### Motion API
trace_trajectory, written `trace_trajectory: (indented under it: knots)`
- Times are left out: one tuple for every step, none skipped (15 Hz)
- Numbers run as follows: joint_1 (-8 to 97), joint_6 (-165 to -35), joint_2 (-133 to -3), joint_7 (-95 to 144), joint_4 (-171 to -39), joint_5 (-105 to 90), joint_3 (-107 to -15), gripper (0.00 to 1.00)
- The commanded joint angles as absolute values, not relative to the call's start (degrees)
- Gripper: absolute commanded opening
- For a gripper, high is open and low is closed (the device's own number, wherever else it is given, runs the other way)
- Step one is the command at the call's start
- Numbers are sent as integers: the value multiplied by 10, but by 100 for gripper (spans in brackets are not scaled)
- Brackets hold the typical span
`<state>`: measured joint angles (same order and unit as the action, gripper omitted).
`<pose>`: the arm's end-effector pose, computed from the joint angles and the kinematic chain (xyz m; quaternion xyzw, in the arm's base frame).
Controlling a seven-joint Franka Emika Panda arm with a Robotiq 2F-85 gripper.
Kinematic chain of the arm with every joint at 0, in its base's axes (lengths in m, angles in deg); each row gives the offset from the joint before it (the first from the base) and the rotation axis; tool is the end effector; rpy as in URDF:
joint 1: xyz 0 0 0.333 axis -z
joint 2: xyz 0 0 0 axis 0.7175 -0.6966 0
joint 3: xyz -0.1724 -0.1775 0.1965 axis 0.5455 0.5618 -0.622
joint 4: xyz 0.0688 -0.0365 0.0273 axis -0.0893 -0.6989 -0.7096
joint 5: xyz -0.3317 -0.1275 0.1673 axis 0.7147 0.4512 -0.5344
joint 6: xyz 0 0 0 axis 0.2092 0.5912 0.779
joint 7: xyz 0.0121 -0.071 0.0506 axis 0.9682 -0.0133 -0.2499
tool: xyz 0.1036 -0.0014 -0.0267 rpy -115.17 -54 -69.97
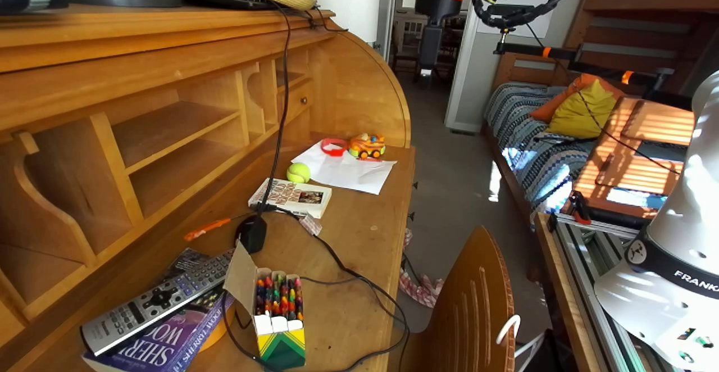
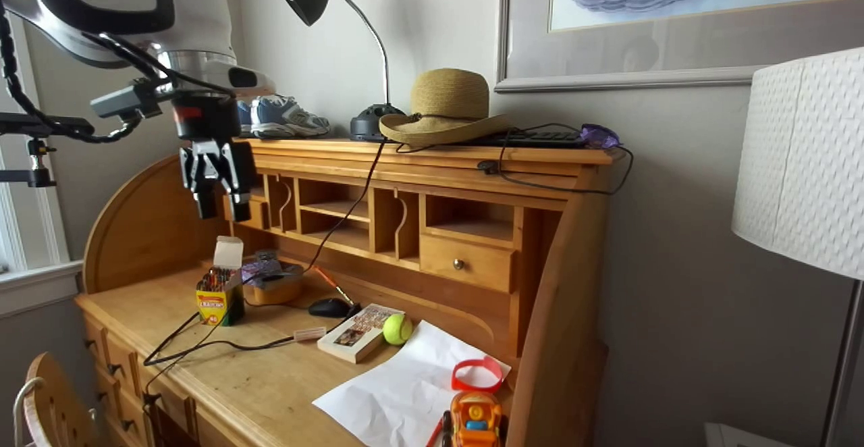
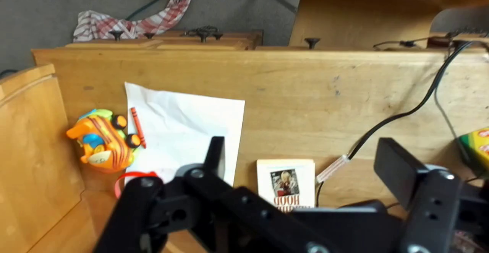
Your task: Put the green ball in the right top compartment
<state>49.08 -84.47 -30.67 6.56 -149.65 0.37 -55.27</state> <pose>0.4269 -0.1103 0.4586 0.9969 0.0535 0.0155 0.0553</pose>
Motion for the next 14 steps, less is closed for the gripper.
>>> trace_trajectory:
  knots:
    - [508,-935,-391,114,-1462,35,-574,100]
    - [509,-953,-417,115,-1448,32,-574,100]
    - [511,-965,-440,122,-1432,30,-574,100]
    - [513,-969,-471,128,-1409,19,-572,100]
    - [515,-964,-496,136,-1387,14,-571,100]
    - [515,-949,-531,130,-1359,-6,-567,100]
    - [514,-908,-561,95,-1326,-50,-564,100]
    - [516,-951,-491,119,-1394,-6,-572,100]
    - [517,-939,-518,111,-1371,-23,-571,100]
    - [518,-933,-540,108,-1354,-31,-571,100]
    - [518,-931,-554,108,-1342,-35,-571,100]
    - [519,-929,-561,107,-1336,-37,-571,100]
    - [519,-928,-563,107,-1333,-38,-571,100]
    - [519,-927,-563,107,-1332,-38,-571,100]
